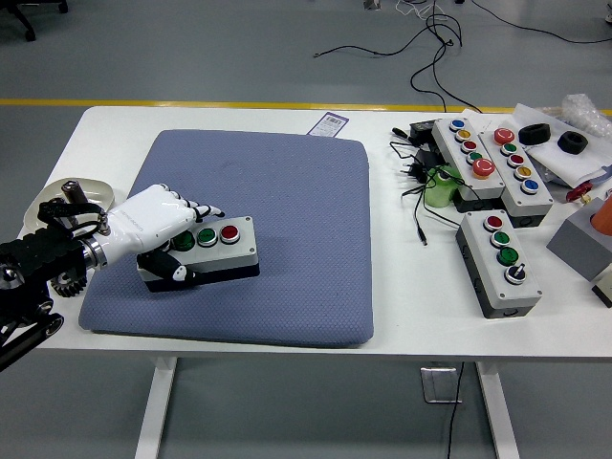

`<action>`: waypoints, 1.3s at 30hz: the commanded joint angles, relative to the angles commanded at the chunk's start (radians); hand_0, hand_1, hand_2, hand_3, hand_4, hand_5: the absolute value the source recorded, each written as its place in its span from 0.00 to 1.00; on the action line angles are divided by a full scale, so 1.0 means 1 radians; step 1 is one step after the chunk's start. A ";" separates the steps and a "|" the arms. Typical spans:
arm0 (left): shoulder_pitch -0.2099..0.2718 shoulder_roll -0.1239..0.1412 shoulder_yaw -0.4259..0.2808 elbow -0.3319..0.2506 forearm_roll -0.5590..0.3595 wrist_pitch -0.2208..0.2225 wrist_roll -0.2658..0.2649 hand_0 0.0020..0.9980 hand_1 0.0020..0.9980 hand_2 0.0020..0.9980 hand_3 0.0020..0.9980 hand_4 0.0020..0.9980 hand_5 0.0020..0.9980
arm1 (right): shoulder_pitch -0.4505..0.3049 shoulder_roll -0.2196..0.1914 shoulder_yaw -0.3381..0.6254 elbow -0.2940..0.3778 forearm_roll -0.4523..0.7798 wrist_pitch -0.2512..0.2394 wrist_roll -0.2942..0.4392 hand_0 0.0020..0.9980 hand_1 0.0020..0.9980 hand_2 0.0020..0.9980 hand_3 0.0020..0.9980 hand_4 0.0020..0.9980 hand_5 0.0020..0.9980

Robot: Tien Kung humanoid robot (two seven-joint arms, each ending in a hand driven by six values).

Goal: Pick up the button,place it on the desk,press the button,press the button

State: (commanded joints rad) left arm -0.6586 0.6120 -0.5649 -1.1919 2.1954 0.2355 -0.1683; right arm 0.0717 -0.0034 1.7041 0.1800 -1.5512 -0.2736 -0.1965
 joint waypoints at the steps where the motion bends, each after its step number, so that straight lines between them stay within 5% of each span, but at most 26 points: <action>1: 0.001 0.000 -0.001 -0.001 0.007 0.002 0.002 0.85 0.90 1.00 1.00 0.98 0.52 | 0.000 0.000 0.001 0.000 -0.001 0.000 0.000 0.54 0.64 0.69 0.61 0.28 0.12; 5: 0.015 0.000 -0.035 -0.027 0.038 -0.003 0.014 0.85 0.90 1.00 1.00 0.98 0.52 | 0.001 0.001 0.002 0.000 0.001 0.000 0.001 0.54 0.64 0.69 0.61 0.28 0.12; 6: 0.024 -0.002 -0.055 -0.042 0.052 -0.006 0.017 1.00 1.00 1.00 1.00 1.00 0.49 | 0.001 0.001 0.003 0.000 0.001 0.000 0.002 0.54 0.64 0.69 0.61 0.28 0.12; 14: 0.058 -0.015 -0.183 -0.163 0.074 -0.003 0.048 1.00 1.00 1.00 1.00 1.00 0.49 | 0.004 0.002 0.008 0.000 -0.007 0.001 0.001 0.54 0.64 0.69 0.61 0.28 0.12; 17: 0.098 -0.012 -0.249 -0.233 0.074 0.044 0.063 1.00 1.00 1.00 1.00 1.00 0.49 | 0.004 0.002 0.011 0.000 -0.009 0.001 0.002 0.54 0.64 0.69 0.61 0.28 0.12; 18: 0.115 -0.011 -0.271 -0.258 0.074 0.070 0.074 0.81 0.87 0.96 1.00 0.89 0.51 | 0.004 0.002 0.012 0.000 -0.009 0.001 0.002 0.54 0.64 0.69 0.61 0.28 0.12; 21: 0.175 -0.011 -0.338 -0.353 0.051 0.150 0.110 0.81 0.87 0.96 1.00 0.89 0.51 | 0.004 0.002 0.015 0.000 -0.011 0.001 0.003 0.54 0.64 0.69 0.61 0.28 0.12; 23: 0.202 -0.011 -0.353 -0.408 -0.003 0.163 0.150 0.81 0.87 0.96 1.00 0.89 0.51 | 0.004 0.003 0.017 0.000 -0.009 0.001 0.004 0.54 0.64 0.69 0.61 0.28 0.12; 24: 0.216 -0.012 -0.359 -0.436 -0.035 0.139 0.183 0.00 0.00 0.04 0.59 0.67 1.00 | 0.004 0.003 0.019 0.000 -0.012 0.002 0.004 0.54 0.64 0.69 0.61 0.28 0.12; 32: 0.250 -0.015 -0.344 -0.540 -0.214 -0.130 0.485 0.00 0.00 0.00 0.63 0.59 1.00 | 0.004 0.003 0.024 0.000 -0.022 0.004 0.001 0.54 0.64 0.69 0.61 0.28 0.12; 35: 0.256 -0.017 -0.337 -0.543 -0.226 -0.200 0.584 0.00 0.00 0.00 0.63 0.59 1.00 | 0.004 0.003 0.024 0.000 -0.022 0.004 0.000 0.54 0.64 0.69 0.61 0.28 0.12; 39: 0.249 -0.021 -0.324 -0.550 -0.200 -0.251 0.651 0.00 0.00 0.00 0.65 0.58 1.00 | 0.005 0.003 0.026 0.000 -0.024 0.004 0.000 0.54 0.64 0.69 0.61 0.28 0.12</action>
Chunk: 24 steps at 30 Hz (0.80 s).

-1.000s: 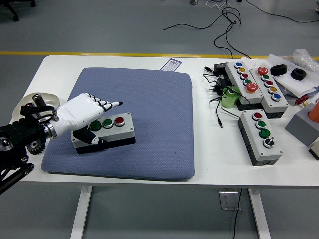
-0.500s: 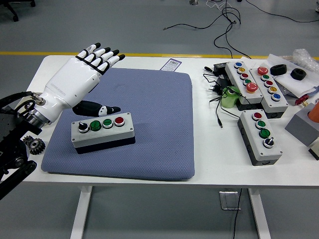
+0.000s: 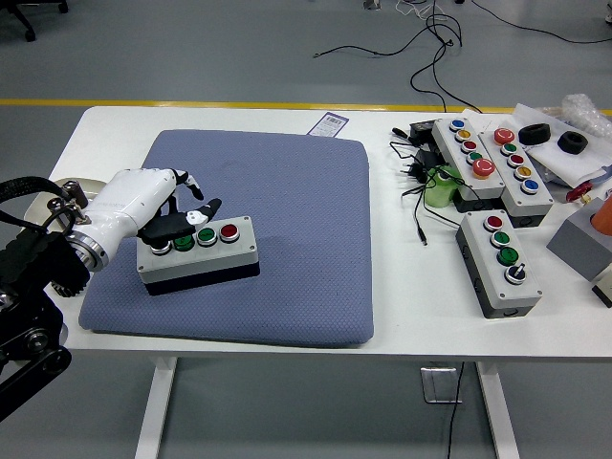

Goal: Pick up the button,place it on the desk,press the button,press the button

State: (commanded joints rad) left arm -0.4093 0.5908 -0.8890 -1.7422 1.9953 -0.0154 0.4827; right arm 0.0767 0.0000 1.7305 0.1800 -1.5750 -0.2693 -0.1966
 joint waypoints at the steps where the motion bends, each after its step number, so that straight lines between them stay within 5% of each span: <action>1: -0.004 0.000 0.004 -0.003 0.004 -0.008 0.011 0.00 0.00 0.00 0.65 0.58 1.00 | 0.000 0.000 0.001 0.000 -0.002 0.000 0.000 0.54 0.64 0.69 0.61 0.28 0.12; 9: -0.020 0.006 0.035 -0.018 -0.003 -0.048 0.032 0.00 0.00 0.00 0.66 0.57 1.00 | 0.002 0.000 0.003 0.000 -0.004 0.000 0.002 0.54 0.64 0.69 0.61 0.28 0.12; 24: -0.038 -0.008 0.126 0.032 0.000 -0.051 0.040 0.00 0.00 0.00 0.66 0.57 1.00 | 0.001 0.000 0.005 0.000 -0.010 0.000 -0.001 0.54 0.64 0.69 0.61 0.28 0.12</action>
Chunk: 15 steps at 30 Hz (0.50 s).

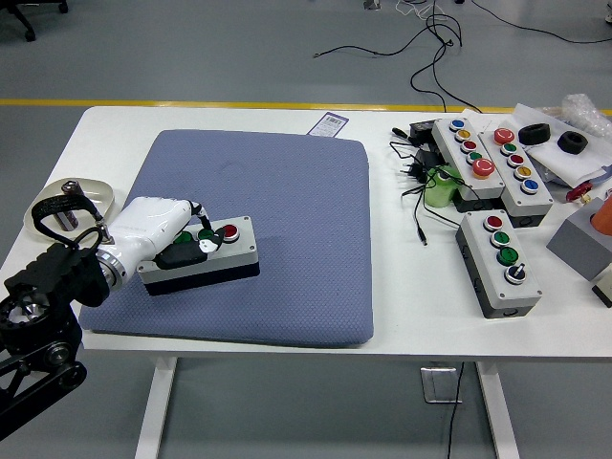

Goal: Pick up the button,place it on the desk,press the button,press the button

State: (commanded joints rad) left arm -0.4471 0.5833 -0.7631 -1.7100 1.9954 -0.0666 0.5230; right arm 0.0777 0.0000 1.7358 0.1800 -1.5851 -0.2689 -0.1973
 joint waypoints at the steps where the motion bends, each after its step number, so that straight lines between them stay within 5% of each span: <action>1: 0.000 0.000 0.004 0.000 0.001 -0.005 0.001 0.00 0.00 0.00 0.66 0.57 1.00 | 0.000 0.000 0.001 0.000 0.000 0.000 0.000 0.54 0.64 0.69 0.61 0.28 0.12; 10: -0.002 0.000 0.028 0.013 0.001 -0.058 0.026 0.00 0.00 0.00 0.65 0.57 1.00 | -0.004 0.000 0.005 0.000 -0.007 0.000 0.000 0.54 0.64 0.69 0.61 0.28 0.12; 13: 0.001 -0.002 0.030 0.013 0.016 -0.035 0.032 0.00 0.00 0.00 0.65 0.57 1.00 | -0.006 0.000 0.007 0.000 -0.008 0.000 0.000 0.54 0.64 0.69 0.61 0.28 0.12; 15: 0.001 -0.002 0.032 0.006 0.034 0.019 0.034 0.00 0.00 0.00 0.67 0.57 1.00 | -0.006 0.000 0.007 0.000 -0.008 0.000 0.001 0.54 0.64 0.69 0.61 0.28 0.12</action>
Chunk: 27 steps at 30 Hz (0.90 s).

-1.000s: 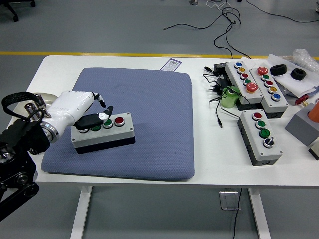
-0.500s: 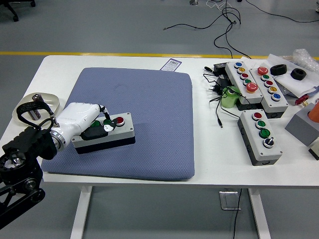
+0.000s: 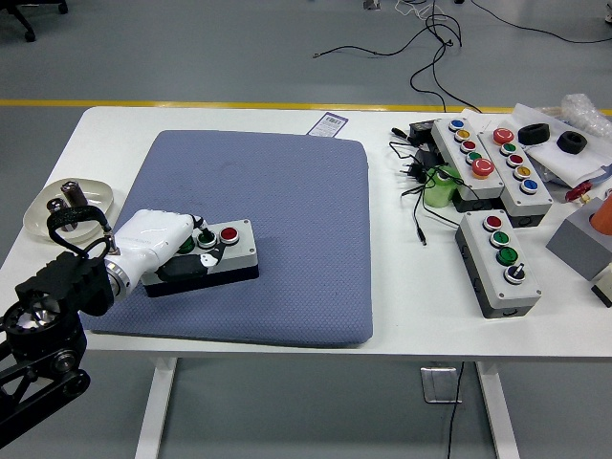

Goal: Pick up the button,place it on the desk,press the button,press the button

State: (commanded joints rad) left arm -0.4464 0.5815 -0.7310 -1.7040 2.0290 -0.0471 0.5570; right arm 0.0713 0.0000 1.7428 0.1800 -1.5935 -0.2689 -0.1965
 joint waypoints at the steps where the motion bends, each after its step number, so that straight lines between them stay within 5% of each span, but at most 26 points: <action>1: -0.001 0.000 0.000 -0.006 0.010 0.031 0.000 0.00 0.00 0.00 0.67 0.57 1.00 | 0.000 0.000 0.000 0.000 0.000 0.000 0.000 0.54 0.64 0.69 0.61 0.28 0.12; 4: -0.004 0.000 -0.004 -0.023 0.036 0.114 0.002 0.00 0.00 0.00 0.67 0.57 1.00 | 0.002 0.000 -0.001 0.000 -0.001 0.000 -0.001 0.54 0.64 0.69 0.61 0.28 0.12; 6: -0.007 0.000 -0.005 -0.033 0.041 0.129 0.005 0.00 0.00 0.00 0.68 0.57 1.00 | 0.003 0.000 -0.002 0.000 0.001 0.000 0.000 0.54 0.64 0.69 0.61 0.28 0.12; 27: -0.039 -0.026 0.073 0.024 -0.003 0.146 -0.013 0.00 0.00 0.00 0.69 0.57 1.00 | 0.006 -0.002 -0.025 0.000 0.023 0.000 0.000 0.54 0.64 0.69 0.61 0.28 0.12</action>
State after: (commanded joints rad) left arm -0.4852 0.5558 -0.6581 -1.6795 2.0256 0.0986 0.5439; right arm 0.0771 -0.0022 1.7182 0.1800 -1.5708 -0.2687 -0.1966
